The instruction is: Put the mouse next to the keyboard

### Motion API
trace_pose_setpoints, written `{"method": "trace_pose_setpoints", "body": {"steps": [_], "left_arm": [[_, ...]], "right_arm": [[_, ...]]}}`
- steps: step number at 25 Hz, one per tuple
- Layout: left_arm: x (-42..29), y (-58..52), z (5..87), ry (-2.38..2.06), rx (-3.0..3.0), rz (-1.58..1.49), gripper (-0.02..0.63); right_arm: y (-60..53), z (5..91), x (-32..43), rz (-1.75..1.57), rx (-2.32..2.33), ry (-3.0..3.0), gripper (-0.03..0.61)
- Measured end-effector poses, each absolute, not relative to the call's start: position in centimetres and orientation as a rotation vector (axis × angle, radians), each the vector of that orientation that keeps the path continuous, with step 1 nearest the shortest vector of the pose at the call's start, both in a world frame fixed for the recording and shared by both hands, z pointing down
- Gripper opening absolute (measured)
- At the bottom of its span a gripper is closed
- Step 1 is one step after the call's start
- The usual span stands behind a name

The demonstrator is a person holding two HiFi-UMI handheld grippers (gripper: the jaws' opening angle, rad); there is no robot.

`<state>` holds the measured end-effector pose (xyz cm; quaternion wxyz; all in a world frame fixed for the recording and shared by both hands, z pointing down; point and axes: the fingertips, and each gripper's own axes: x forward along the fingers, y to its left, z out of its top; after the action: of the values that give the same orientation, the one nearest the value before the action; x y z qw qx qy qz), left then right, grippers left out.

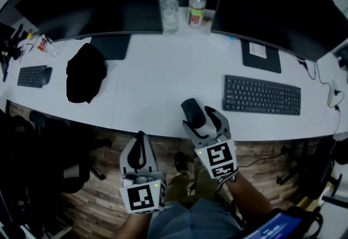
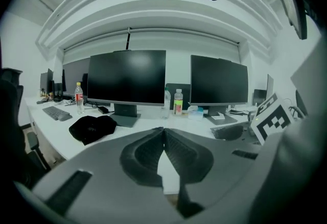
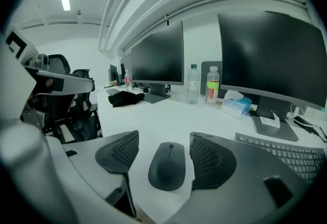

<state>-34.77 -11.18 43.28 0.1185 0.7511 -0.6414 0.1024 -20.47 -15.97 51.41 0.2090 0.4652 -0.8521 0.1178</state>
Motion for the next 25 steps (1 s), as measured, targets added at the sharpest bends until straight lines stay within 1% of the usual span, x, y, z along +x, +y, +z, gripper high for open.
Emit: {"method": "trace_pose_setpoints", "body": {"steps": [4, 9, 13, 21, 23, 25], "left_arm": [[-35.0, -11.3, 45.4, -1.867, 2.172, 0.336, 0.005], [-35.2, -11.4, 47.8, -1.833, 2.126, 0.408, 0.005], [-35.4, -11.9, 48.6, -1.830, 2.127, 0.425, 0.005], [-35.7, -12.5, 48.9, -1.835, 2.112, 0.400, 0.005], [-35.8, -12.6, 48.7, -1.839, 2.108, 0.398, 0.005], [-35.8, -12.7, 48.4, -1.841, 2.112, 0.397, 0.005]], "right_arm": [[-16.2, 54.6, -20.4, 0.391, 1.268, -2.317, 0.328], [-16.6, 57.5, -20.3, 0.412, 1.267, -2.248, 0.355], [-16.7, 58.2, -20.5, 0.362, 1.257, -2.197, 0.360], [-16.8, 59.1, -20.4, 0.436, 1.228, -2.132, 0.360], [-16.7, 59.3, -20.4, 0.450, 1.210, -2.132, 0.354], [-16.7, 59.4, -20.2, 0.456, 1.189, -2.141, 0.307]]}}
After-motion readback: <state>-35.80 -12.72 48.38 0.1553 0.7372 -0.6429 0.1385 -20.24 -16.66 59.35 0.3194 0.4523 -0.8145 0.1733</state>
